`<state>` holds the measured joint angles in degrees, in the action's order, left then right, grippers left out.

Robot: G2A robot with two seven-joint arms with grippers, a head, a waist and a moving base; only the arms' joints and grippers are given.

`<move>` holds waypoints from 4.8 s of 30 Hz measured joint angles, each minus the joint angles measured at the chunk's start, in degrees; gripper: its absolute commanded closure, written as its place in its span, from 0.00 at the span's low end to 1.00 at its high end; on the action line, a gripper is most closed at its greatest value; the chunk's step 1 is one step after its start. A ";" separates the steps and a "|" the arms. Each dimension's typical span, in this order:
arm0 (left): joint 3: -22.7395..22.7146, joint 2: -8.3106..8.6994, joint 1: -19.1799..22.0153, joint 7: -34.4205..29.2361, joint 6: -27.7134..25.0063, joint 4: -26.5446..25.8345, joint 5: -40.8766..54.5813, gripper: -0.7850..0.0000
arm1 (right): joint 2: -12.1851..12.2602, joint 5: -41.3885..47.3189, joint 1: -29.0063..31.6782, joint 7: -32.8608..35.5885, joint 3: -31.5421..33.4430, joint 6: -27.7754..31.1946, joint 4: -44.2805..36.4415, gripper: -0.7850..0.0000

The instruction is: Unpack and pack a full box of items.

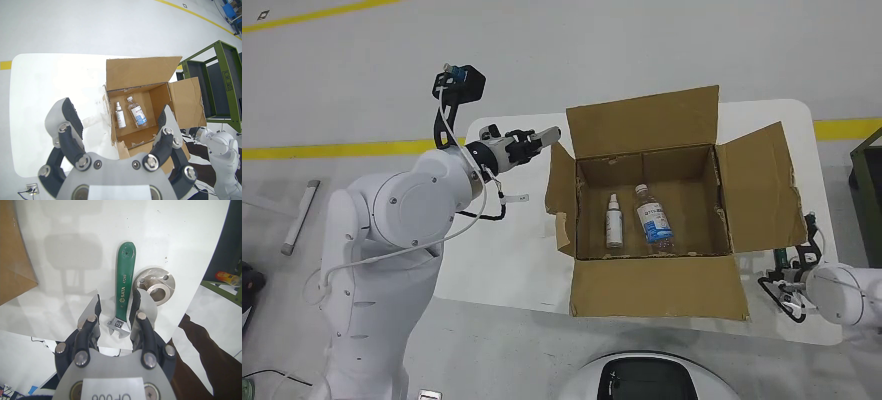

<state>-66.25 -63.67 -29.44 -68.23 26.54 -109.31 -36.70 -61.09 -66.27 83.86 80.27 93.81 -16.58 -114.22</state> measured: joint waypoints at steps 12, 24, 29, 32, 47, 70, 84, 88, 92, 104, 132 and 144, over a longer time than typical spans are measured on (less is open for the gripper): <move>0.00 0.00 0.00 0.00 0.00 0.00 0.00 0.00 | -0.15 3.30 -0.11 0.84 -0.03 1.39 -0.99 0.52; 0.00 0.00 0.00 0.00 0.00 0.00 0.00 0.00 | -0.02 2.73 0.45 1.44 1.02 1.68 -1.83 0.53; 0.00 0.00 0.00 0.00 0.00 0.00 0.00 0.00 | -0.02 2.42 0.22 1.56 0.74 1.63 -1.34 0.55; 0.00 0.00 0.00 0.00 0.00 0.00 0.00 0.00 | -0.03 2.42 0.15 1.44 0.65 1.69 -1.01 0.56; 0.00 0.00 0.00 0.00 0.00 0.00 0.00 0.00 | -0.04 2.63 0.03 0.98 1.28 1.48 -0.19 0.60; 0.00 0.00 0.00 0.00 0.00 0.00 0.00 0.00 | -0.11 2.03 -1.01 1.34 0.22 1.38 1.32 0.70; 0.00 0.00 0.00 0.00 0.00 0.00 0.00 0.00 | -0.13 1.77 -1.97 1.45 -0.20 1.53 2.47 0.77; 0.00 0.00 0.00 0.00 0.00 0.00 0.00 0.00 | -0.14 1.77 -2.23 1.54 -0.31 1.56 2.79 0.79; 0.00 0.00 0.00 0.00 0.00 0.00 0.00 0.00 | -0.15 1.65 -2.44 1.71 -0.45 1.64 2.98 0.99; 0.00 0.00 0.00 0.00 0.00 0.00 0.00 0.00 | -0.23 6.19 -1.97 0.07 3.43 -0.03 1.11 1.00; 0.00 0.00 0.00 0.00 0.00 0.00 0.00 0.00 | 0.30 69.85 2.60 -9.59 45.85 7.13 -5.88 1.00; 0.00 0.00 0.00 0.00 0.00 0.00 0.00 0.00 | 4.80 64.21 -8.40 -5.03 28.30 4.32 -15.09 1.00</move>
<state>-66.25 -63.67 -29.44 -68.23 26.54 -109.31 -36.70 -56.29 -2.06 75.45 75.24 122.11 -12.26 -129.30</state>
